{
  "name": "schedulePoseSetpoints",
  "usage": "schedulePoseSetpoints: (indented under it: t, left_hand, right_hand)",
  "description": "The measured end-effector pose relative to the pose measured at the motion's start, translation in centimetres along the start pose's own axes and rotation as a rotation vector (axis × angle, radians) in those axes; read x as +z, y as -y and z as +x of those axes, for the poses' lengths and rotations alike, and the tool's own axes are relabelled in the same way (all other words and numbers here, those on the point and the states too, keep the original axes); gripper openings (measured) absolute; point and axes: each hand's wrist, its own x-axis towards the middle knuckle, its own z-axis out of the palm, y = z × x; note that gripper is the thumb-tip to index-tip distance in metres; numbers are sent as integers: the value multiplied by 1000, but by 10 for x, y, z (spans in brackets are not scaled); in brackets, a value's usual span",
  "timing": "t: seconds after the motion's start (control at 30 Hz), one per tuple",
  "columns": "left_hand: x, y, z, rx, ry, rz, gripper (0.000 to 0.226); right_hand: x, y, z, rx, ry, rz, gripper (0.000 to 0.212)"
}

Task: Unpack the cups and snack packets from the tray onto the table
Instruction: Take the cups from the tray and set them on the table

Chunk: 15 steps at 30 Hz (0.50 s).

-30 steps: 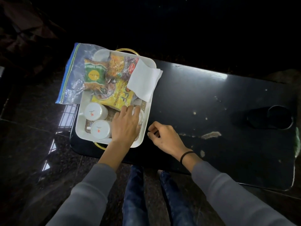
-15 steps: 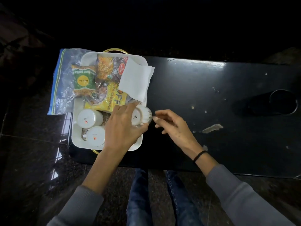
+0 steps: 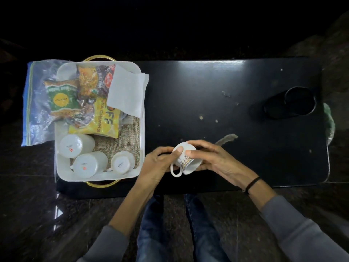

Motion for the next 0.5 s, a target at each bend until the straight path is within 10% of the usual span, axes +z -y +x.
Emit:
schedulePoseSetpoints:
  t: [0.5]
  left_hand:
    - [17, 35, 5, -6, -85, 130, 18]
  right_hand:
    - [4, -30, -4, 287, -319, 7, 83]
